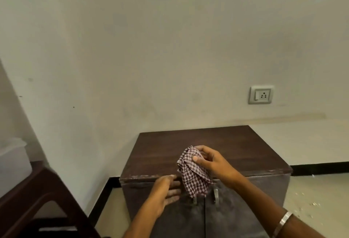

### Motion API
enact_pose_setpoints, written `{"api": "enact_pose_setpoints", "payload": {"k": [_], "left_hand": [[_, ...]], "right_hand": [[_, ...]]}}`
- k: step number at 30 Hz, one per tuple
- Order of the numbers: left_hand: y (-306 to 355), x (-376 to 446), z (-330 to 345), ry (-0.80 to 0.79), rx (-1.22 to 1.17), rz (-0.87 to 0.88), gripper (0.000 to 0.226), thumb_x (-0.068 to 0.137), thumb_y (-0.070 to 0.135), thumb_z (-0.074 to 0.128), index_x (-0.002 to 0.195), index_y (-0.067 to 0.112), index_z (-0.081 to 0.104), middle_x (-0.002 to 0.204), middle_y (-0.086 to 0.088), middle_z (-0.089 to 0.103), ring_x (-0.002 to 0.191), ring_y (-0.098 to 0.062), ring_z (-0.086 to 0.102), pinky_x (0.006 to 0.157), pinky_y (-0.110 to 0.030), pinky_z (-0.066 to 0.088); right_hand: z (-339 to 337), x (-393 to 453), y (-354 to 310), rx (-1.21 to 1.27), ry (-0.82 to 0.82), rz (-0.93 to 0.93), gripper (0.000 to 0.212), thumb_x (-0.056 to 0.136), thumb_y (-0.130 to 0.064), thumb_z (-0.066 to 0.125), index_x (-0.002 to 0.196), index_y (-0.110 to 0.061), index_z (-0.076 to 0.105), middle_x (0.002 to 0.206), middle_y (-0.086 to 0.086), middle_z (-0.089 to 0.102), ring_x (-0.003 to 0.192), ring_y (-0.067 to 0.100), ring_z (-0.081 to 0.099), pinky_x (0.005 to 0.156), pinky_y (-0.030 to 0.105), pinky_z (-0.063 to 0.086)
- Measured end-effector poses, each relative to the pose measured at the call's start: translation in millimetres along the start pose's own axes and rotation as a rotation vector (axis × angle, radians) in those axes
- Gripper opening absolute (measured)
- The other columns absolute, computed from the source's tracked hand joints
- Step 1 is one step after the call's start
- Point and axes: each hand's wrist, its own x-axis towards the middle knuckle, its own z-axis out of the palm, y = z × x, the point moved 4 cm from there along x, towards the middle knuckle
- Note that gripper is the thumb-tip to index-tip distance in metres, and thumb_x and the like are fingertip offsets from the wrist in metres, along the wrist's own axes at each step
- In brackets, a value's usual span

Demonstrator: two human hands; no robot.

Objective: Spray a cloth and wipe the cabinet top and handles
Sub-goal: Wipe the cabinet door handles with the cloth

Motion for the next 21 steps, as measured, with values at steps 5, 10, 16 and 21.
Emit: {"api": "enact_pose_setpoints", "payload": {"k": [5, 10, 16, 21], "left_hand": [[-30, 27, 3, 0.121, -0.026, 0.063, 0.031, 0.101, 0.017, 0.041, 0.119, 0.002, 0.061, 0.120, -0.015, 0.063, 0.104, -0.029, 0.058, 0.086, -0.039, 0.045], [-56, 39, 23, 0.032, 0.004, 0.103, 0.037, 0.102, 0.030, 0.039, 0.116, 0.005, 0.063, 0.120, -0.013, 0.064, 0.101, -0.024, 0.058, 0.077, -0.031, 0.048], [-66, 49, 25, -0.015, 0.093, 0.261, 0.028, 0.097, 0.038, 0.050, 0.087, 0.022, 0.071, 0.094, -0.003, 0.073, 0.087, -0.016, 0.068, 0.086, -0.036, 0.053], [-73, 57, 29, -0.025, 0.081, 0.325, 0.018, 0.093, 0.029, 0.060, 0.099, 0.014, 0.069, 0.098, -0.006, 0.072, 0.091, -0.017, 0.069, 0.083, -0.030, 0.056]], "right_hand": [[-3, -8, 62, -0.272, 0.114, -0.006, 0.026, 0.093, -0.028, 0.062, 0.118, -0.022, 0.062, 0.110, -0.004, 0.070, 0.102, 0.010, 0.066, 0.094, 0.041, 0.053], [19, -25, 115, -0.529, 0.163, -0.009, 0.032, 0.095, -0.035, 0.056, 0.125, -0.026, 0.058, 0.119, -0.011, 0.064, 0.108, 0.000, 0.058, 0.097, 0.034, 0.049], [28, -39, 151, -0.579, 0.248, 0.057, 0.029, 0.089, -0.051, 0.054, 0.114, -0.035, 0.049, 0.113, -0.011, 0.063, 0.104, 0.007, 0.060, 0.089, 0.038, 0.052], [25, -35, 146, -0.677, 0.365, 0.021, 0.013, 0.093, -0.040, 0.056, 0.105, -0.035, 0.056, 0.099, -0.012, 0.069, 0.088, 0.005, 0.064, 0.074, 0.036, 0.056]]}}
